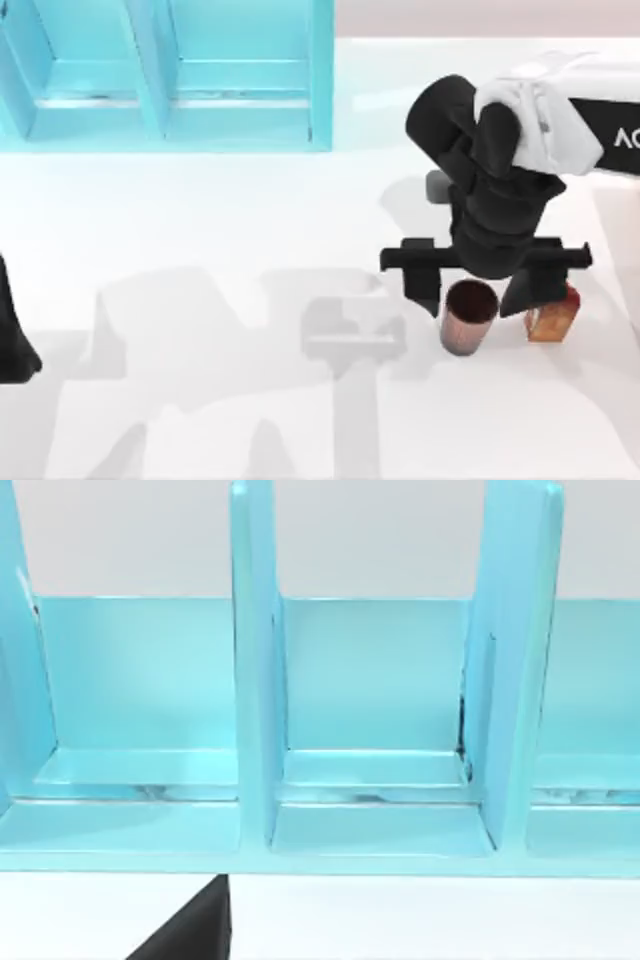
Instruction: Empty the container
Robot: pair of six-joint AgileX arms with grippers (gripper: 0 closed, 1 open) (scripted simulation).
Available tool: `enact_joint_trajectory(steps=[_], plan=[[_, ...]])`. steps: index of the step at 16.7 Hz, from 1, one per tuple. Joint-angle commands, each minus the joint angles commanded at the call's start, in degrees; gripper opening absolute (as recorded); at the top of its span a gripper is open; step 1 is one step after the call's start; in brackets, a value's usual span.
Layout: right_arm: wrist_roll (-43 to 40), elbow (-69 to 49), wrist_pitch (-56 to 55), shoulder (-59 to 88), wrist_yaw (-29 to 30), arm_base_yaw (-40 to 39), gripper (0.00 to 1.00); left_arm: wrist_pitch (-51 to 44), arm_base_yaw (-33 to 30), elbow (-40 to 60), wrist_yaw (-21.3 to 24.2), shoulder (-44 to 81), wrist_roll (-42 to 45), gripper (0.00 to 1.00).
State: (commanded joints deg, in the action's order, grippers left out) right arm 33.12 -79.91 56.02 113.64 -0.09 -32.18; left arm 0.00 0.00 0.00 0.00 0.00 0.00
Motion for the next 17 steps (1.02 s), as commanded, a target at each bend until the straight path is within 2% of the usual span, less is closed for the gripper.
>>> enact_joint_trajectory(steps=[1,2,11,17], plan=[[0.0,0.0,0.0,0.0,0.0,0.0,0.98,0.0,0.0,0.0,0.0,0.0,0.0,1.00],[0.0,0.0,0.0,0.0,0.0,0.0,1.00,0.0,0.0,0.0,0.0,0.0,0.0,1.00],[0.0,-0.1,0.2,0.0,0.0,0.1,1.00,0.0,0.0,0.0,0.0,0.0,0.0,1.00],[0.2,-8.6,10.4,-1.4,-0.8,0.4,1.00,0.0,0.0,0.0,0.0,0.0,0.0,1.00]])
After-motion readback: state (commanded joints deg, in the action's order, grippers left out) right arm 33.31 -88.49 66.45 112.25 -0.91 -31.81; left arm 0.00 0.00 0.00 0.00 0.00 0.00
